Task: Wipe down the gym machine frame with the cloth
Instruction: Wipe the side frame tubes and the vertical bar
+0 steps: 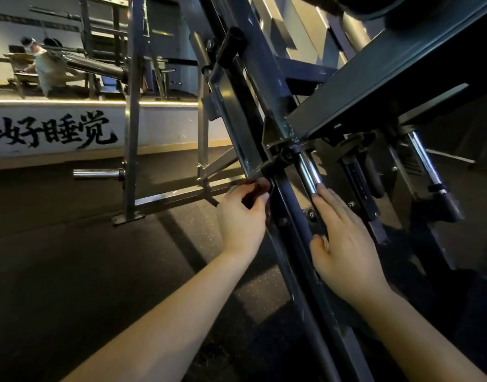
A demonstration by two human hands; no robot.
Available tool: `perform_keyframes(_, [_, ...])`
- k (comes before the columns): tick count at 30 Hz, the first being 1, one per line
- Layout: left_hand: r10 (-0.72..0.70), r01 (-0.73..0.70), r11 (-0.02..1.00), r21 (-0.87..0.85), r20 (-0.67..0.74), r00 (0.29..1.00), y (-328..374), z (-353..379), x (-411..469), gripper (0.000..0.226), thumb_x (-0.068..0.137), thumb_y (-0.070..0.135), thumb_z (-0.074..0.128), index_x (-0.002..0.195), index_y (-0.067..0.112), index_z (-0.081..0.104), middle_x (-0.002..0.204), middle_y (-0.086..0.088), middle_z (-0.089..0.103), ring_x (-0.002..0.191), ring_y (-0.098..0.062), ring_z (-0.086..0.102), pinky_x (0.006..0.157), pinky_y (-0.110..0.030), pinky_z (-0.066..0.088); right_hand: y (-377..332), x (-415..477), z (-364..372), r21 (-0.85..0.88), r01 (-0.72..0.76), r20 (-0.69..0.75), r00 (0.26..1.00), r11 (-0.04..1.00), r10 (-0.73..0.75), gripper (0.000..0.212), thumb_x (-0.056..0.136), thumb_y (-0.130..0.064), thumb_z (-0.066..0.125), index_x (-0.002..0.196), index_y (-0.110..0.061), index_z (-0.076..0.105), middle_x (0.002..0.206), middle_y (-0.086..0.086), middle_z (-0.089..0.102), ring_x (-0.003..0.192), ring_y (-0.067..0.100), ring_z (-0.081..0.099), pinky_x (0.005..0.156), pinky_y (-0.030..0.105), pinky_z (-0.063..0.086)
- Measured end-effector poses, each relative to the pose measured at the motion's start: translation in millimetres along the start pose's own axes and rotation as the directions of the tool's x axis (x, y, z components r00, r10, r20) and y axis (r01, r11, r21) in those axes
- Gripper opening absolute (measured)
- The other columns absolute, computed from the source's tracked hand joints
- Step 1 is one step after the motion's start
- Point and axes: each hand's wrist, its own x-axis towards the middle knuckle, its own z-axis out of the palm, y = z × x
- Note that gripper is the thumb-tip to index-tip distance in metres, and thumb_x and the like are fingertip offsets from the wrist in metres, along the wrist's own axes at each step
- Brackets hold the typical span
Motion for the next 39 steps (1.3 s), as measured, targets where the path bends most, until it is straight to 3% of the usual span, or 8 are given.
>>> perform_keyframes(5, [0.093,-0.105,0.983,0.150,0.086,0.992,1,-24,9,0.022,0.095,0.023,0.071,0.111,0.038,0.068,0.101,0.026,0.065,0.095,0.016,0.056,0.083,-0.001,0.042,-1,-1,-2,0.039,-0.039,-0.002,0.999,0.998,0.039,0.066,0.093,-0.009,0.059,0.154,-0.021,0.038,0.165,-0.009,0.025,0.153,0.002,0.013,0.124,0.037,0.024])
perform_keyframes(14, [0.121,-0.187,0.954,0.235,0.271,0.955,-4,-33,7,0.026,0.096,0.019,0.069,0.115,0.037,0.068,0.108,0.026,0.066,0.108,0.008,0.061,0.102,-0.022,0.050,-6,-4,5,0.026,-0.044,-0.011,0.999,0.999,0.045,0.072,0.089,-0.012,0.068,0.154,-0.021,0.037,0.164,-0.013,0.015,0.155,0.005,0.008,0.123,0.048,0.031])
perform_keyframes(17, [0.098,-0.137,0.965,0.223,0.176,0.979,3,-35,16,0.024,0.097,0.025,0.068,0.120,0.026,0.071,0.112,0.013,0.071,0.109,-0.002,0.063,0.097,-0.018,0.048,-7,-4,7,0.035,-0.063,-0.015,0.998,0.997,0.064,0.072,0.090,-0.015,0.067,0.155,-0.022,0.036,0.164,-0.016,0.013,0.154,0.001,0.003,0.125,0.044,0.027])
perform_keyframes(20, [0.133,-0.158,0.957,0.245,0.114,0.984,8,-17,9,0.024,0.097,0.025,0.068,0.113,0.042,0.061,0.098,0.030,0.059,0.091,0.021,0.053,0.080,0.000,0.038,-8,-3,8,0.008,-0.052,-0.009,0.999,0.999,0.052,0.073,0.091,-0.019,0.067,0.156,-0.022,0.034,0.166,-0.015,0.012,0.155,0.002,0.003,0.126,0.035,0.013])
perform_keyframes(23, [0.208,-0.253,0.927,0.277,0.183,0.961,-3,-16,-4,0.031,0.098,0.019,0.066,0.116,0.043,0.060,0.107,0.029,0.060,0.099,0.021,0.052,0.094,-0.006,0.040,-10,-2,9,-0.018,-0.059,-0.007,0.998,0.998,0.059,0.074,0.092,-0.022,0.066,0.157,-0.023,0.032,0.167,-0.011,0.013,0.155,0.003,0.003,0.123,0.029,0.002])
perform_keyframes(26, [0.228,-0.316,0.884,0.343,0.275,0.934,-8,-31,2,0.029,0.097,0.018,0.066,0.123,0.029,0.067,0.119,0.018,0.067,0.114,0.004,0.057,0.103,-0.017,0.044,-11,-2,10,-0.015,-0.070,-0.006,0.998,0.997,0.070,0.076,0.091,-0.024,0.066,0.158,-0.025,0.030,0.167,-0.012,0.011,0.155,0.003,0.001,0.125,0.033,0.004])
perform_keyframes(32, [0.160,-0.171,0.963,0.208,0.069,0.985,2,-14,5,0.024,0.098,0.019,0.066,0.114,0.036,0.062,0.098,0.029,0.060,0.090,0.026,0.053,0.077,0.006,0.038,-8,-2,7,0.014,-0.061,0.004,0.998,0.998,0.061,0.076,0.090,-0.023,0.067,0.157,-0.024,0.031,0.168,-0.010,0.017,0.156,0.005,0.005,0.128,0.040,0.013])
perform_keyframes(39, [0.219,-0.236,0.947,0.219,0.099,0.971,-16,-7,-1,0.030,0.097,0.018,0.064,0.116,0.041,0.058,0.114,0.023,0.061,0.115,0.001,0.059,0.103,-0.026,0.050,-14,-3,11,0.026,-0.070,-0.008,0.997,0.997,0.070,0.076,0.089,-0.023,0.066,0.158,-0.024,0.034,0.169,-0.009,0.015,0.156,0.006,0.002,0.128,0.044,0.014])
